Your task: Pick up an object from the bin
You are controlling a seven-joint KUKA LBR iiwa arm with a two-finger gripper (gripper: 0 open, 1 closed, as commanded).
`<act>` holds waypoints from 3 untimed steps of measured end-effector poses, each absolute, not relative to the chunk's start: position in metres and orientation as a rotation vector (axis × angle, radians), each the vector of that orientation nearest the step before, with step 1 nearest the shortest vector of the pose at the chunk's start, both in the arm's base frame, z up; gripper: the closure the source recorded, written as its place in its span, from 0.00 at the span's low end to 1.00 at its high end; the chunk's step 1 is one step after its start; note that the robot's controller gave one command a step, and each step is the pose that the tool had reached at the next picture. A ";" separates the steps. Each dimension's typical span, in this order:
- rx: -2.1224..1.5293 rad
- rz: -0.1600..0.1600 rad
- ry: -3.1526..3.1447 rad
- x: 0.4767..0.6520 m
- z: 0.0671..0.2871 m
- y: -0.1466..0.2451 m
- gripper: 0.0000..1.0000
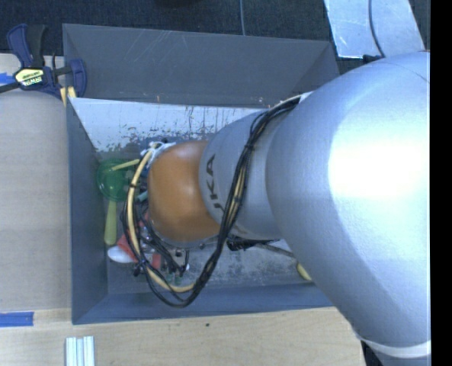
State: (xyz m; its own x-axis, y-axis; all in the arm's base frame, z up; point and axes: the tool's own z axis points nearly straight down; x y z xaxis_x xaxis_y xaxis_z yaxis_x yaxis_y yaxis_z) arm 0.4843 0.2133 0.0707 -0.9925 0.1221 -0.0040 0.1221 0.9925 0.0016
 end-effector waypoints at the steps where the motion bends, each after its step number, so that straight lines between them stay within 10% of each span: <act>1: 0.193 -0.002 3.137 0.483 0.091 0.212 1.00; 3: 0.194 -0.006 3.141 0.482 0.143 0.211 1.00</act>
Offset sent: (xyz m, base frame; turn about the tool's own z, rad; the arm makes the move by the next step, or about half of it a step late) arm -0.0017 -0.0009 0.0430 0.0001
